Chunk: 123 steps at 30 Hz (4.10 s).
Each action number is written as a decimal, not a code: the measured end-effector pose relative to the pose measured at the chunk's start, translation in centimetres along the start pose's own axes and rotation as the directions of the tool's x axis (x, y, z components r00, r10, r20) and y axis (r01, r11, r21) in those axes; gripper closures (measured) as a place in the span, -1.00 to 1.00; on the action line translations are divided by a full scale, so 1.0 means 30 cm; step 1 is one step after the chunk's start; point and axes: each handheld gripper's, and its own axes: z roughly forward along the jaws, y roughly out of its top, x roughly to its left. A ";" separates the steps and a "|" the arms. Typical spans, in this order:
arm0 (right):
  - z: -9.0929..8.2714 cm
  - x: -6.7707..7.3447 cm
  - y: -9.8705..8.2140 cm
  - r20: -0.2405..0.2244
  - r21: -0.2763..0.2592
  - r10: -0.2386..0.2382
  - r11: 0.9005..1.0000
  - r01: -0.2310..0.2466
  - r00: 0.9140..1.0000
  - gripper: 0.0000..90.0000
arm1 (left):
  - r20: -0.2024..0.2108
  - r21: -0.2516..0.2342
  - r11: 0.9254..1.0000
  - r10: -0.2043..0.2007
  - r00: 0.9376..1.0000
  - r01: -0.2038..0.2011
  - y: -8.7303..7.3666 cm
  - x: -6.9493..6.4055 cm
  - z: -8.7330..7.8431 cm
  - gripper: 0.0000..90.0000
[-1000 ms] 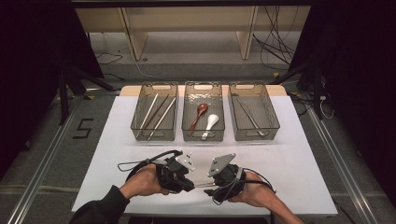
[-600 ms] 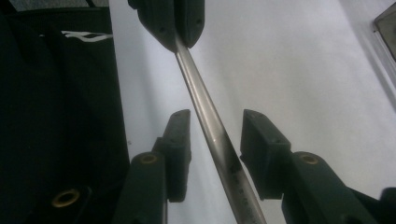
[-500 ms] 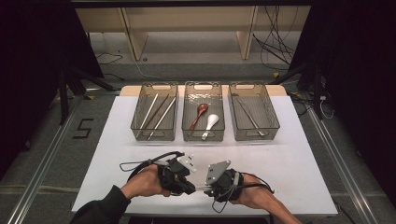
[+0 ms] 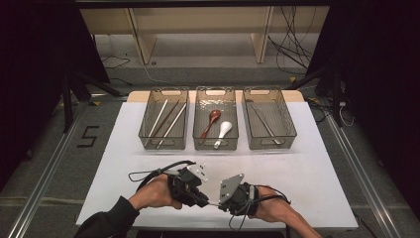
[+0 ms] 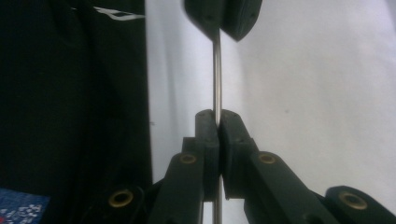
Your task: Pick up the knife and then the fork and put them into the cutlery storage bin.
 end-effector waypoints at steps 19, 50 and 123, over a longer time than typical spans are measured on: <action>-0.020 -0.045 -0.045 0.071 0.034 0.068 0.997 -0.071 0.995 0.95 | -0.184 -0.192 0.978 -0.119 0.976 0.083 -0.014 0.031 -0.102 -0.31; -0.138 -0.202 -0.208 0.264 -0.045 0.324 0.945 -0.324 0.909 0.95 | -0.290 -0.432 0.884 -0.324 0.901 0.179 -0.182 0.114 -0.178 -0.62; -0.302 -0.723 -0.270 0.414 -0.276 0.733 0.666 -0.693 0.539 0.94 | -0.326 -0.567 0.805 -0.416 0.849 0.176 -0.304 0.109 -0.219 -0.66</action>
